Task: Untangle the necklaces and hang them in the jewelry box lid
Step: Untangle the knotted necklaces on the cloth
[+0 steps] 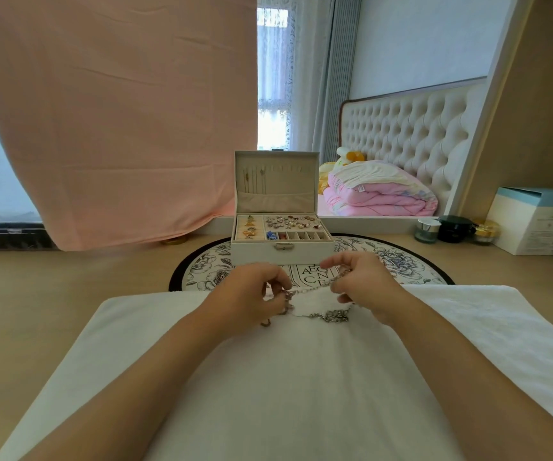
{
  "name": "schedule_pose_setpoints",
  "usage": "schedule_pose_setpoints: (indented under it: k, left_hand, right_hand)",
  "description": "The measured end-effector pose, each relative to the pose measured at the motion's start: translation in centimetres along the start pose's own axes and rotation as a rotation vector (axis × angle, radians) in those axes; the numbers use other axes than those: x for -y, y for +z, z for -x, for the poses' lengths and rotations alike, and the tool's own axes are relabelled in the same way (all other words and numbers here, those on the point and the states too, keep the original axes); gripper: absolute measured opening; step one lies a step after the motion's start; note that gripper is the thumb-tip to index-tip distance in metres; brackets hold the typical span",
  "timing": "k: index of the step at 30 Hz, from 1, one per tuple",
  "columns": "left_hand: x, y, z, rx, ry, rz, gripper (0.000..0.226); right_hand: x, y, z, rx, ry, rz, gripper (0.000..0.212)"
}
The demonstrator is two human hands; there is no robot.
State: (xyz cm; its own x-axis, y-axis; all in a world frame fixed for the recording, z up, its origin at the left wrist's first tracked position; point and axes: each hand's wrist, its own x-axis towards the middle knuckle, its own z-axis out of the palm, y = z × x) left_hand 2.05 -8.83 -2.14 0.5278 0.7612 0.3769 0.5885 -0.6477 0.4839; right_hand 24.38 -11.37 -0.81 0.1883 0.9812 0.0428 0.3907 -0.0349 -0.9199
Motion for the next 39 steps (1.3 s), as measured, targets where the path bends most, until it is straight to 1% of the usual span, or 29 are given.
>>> schedule_pose_setpoints:
  k: [1, 3, 5, 6, 8, 10, 11, 12, 13, 15, 16, 17, 18, 19, 20, 21, 22, 23, 24, 26, 27, 29, 32, 34, 36, 39]
  left_hand:
    - [0.2, -0.4, 0.0, 0.002, 0.007, -0.01, 0.018]
    - [0.7, -0.9, -0.1, 0.009, 0.007, -0.054, 0.017]
    - [1.2, -1.1, -0.2, 0.015, -0.032, -0.074, 0.017]
    - [1.4, -1.3, -0.3, 0.009, -0.056, -0.086, 0.017]
    - [1.6, -1.6, -0.3, -0.027, -0.112, -0.097, 0.015]
    - [1.5, -2.1, -0.2, -0.085, -0.183, -0.071, 0.015]
    - [1.5, -2.3, -0.2, -0.115, -0.228, -0.041, 0.015]
    - [1.5, -2.3, -0.3, -0.134, -0.277, 0.045, 0.017]
    - [1.6, -2.3, -0.3, -0.141, -0.322, 0.195, 0.02]
    - [1.7, -2.1, -0.5, -0.148, -0.39, 0.519, 0.024]
    - [1.6, -1.9, -0.5, -0.131, -0.409, 0.621, 0.024]
    - [1.6, -1.7, -0.6, -0.1, -0.417, 0.667, 0.023]
    - [1.4, -1.5, -0.6, -0.07, -0.417, 0.701, 0.021]
    - [1.1, -1.4, -0.6, -0.048, -0.409, 0.73, 0.02]
    - [0.8, -1.2, -0.5, -0.038, -0.405, 0.763, 0.019]
    - [0.5, -1.1, -0.5, -0.034, -0.403, 0.793, 0.017]
    - [0.4, -1.1, -0.5, -0.032, -0.4, 0.823, 0.015]
    - [0.3, -1.0, -0.5, -0.027, -0.394, 0.846, 0.012]
    - [0.3, -1.0, -0.4, -0.021, -0.389, 0.864, 0.01]
    - [0.4, -1.0, -0.4, -0.008, -0.378, 0.862, 0.007]
    - [0.5, -1.1, -0.4, -0.005, -0.37, 0.836, 0.007]
    - [0.9, -1.3, -0.5, -0.013, -0.353, 0.774, 0.008]
    - [1.7, -1.4, -0.8, -0.053, -0.311, 0.627, 0.009]
    - [2.5, -1.4, -1.0, -0.058, -0.242, 0.392, 0.008]
    - [3.0, -1.5, -1.0, 0.008, -0.208, 0.194, 0.008]
    - [3.0, -2.1, -0.8, 0.11, -0.226, 0.086, 0.01]
  right_hand:
    - [-0.3, 0.0, -0.1, -0.071, 0.011, 0.041, 0.028]
    - [-0.5, -0.1, -0.3, -0.179, 0.045, -0.004, 0.004]
    - [-0.5, -0.7, -0.8, -0.23, 0.115, -0.031, 0.027]
    - [-0.3, -1.1, -1.0, -0.25, 0.147, -0.042, 0.032]
    - [-0.2, -2.0, -1.3, -0.321, 0.179, 0.027, 0.03]
    - [-0.9, -2.9, -1.8, -0.396, 0.181, 0.182, 0.024]
    - [-1.4, -3.2, -2.0, -0.405, 0.189, 0.27, 0.022]
    - [-1.8, -3.4, -2.1, -0.389, 0.207, 0.355, 0.019]
    - [-2.1, -3.5, -2.0, -0.356, 0.237, 0.442, 0.019]
    - [-2.4, -2.8, -1.8, -0.26, 0.294, 0.709, 0.031]
    - [-2.5, -2.2, -1.7, -0.224, 0.272, 0.851, 0.037]
    - [-2.2, -1.6, -1.4, -0.208, 0.193, 0.931, 0.041]
    - [-2.0, -0.9, -1.3, -0.188, 0.068, 0.928, 0.042]
    - [-1.5, -0.2, -0.9, -0.139, -0.076, 0.839, 0.038]
    - [-0.9, 0.6, -0.5, -0.056, -0.185, 0.679, 0.031]
    - [-0.3, 1.4, 0.0, 0.043, -0.232, 0.506, 0.024]
    - [0.1, 2.3, 0.4, 0.139, -0.245, 0.398, 0.019]
    - [0.4, 3.1, 0.7, 0.205, -0.26, 0.361, 0.018]
    - [0.5, 3.8, 0.8, 0.236, -0.27, 0.355, 0.018]
    - [0.4, 4.6, 0.6, 0.244, -0.255, 0.278, 0.012]
    - [0.4, 4.6, 0.5, 0.241, -0.213, 0.179, 0.009]
    - [0.3, 4.1, 0.2, 0.245, -0.111, -0.033, 0.012]
    - [0.0, 3.0, -0.4, 0.178, -0.086, -0.144, 0.018]
    - [-0.2, 2.5, -0.7, 0.093, -0.085, -0.159, 0.016]
    - [-0.2, 1.9, -0.9, -0.029, -0.09, -0.105, 0.012]
    - [-0.5, 1.2, -1.2, -0.24, -0.111, 0.05, 0.008]
